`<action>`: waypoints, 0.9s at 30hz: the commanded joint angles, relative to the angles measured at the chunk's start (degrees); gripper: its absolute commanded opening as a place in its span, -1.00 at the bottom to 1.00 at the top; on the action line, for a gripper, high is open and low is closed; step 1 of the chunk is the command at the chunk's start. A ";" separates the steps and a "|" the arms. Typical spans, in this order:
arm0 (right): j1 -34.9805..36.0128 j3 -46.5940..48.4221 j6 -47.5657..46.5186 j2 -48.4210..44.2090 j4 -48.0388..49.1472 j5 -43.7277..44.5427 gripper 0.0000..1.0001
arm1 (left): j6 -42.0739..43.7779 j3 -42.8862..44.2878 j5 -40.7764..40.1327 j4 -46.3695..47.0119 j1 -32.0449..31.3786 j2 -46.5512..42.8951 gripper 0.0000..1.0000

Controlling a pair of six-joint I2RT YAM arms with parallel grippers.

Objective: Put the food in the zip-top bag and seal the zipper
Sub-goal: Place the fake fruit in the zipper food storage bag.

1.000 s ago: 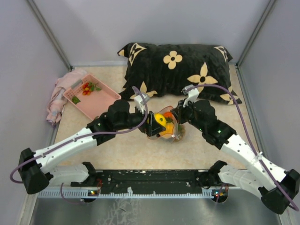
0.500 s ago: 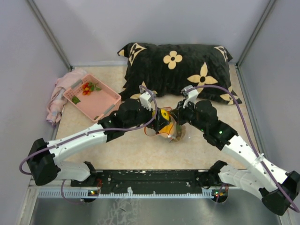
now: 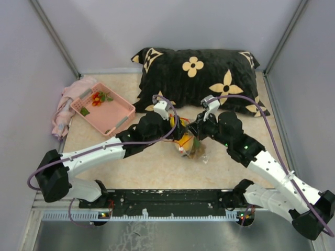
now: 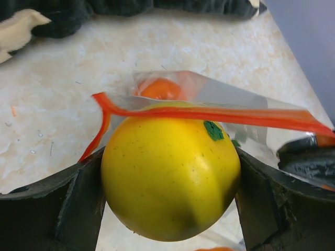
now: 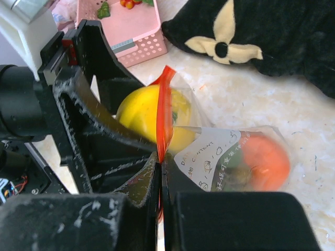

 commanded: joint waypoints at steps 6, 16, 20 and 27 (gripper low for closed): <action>-0.37 0.05 1.66 -0.56 5.63 -4.64 -1.00 | -6.77 -2.01 -10.81 9.90 -0.50 0.69 0.48; -0.37 -1.29 2.90 -0.94 7.13 -4.88 -1.00 | -7.86 -1.35 -11.39 10.06 -1.76 4.95 0.69; -0.37 -1.95 3.28 -1.45 7.85 -3.96 -1.00 | -8.13 -2.42 -12.81 9.33 -2.15 4.55 0.82; -0.37 -2.60 3.56 -1.85 7.97 -2.56 -1.00 | -7.13 -2.14 -13.47 7.50 -2.21 2.02 1.00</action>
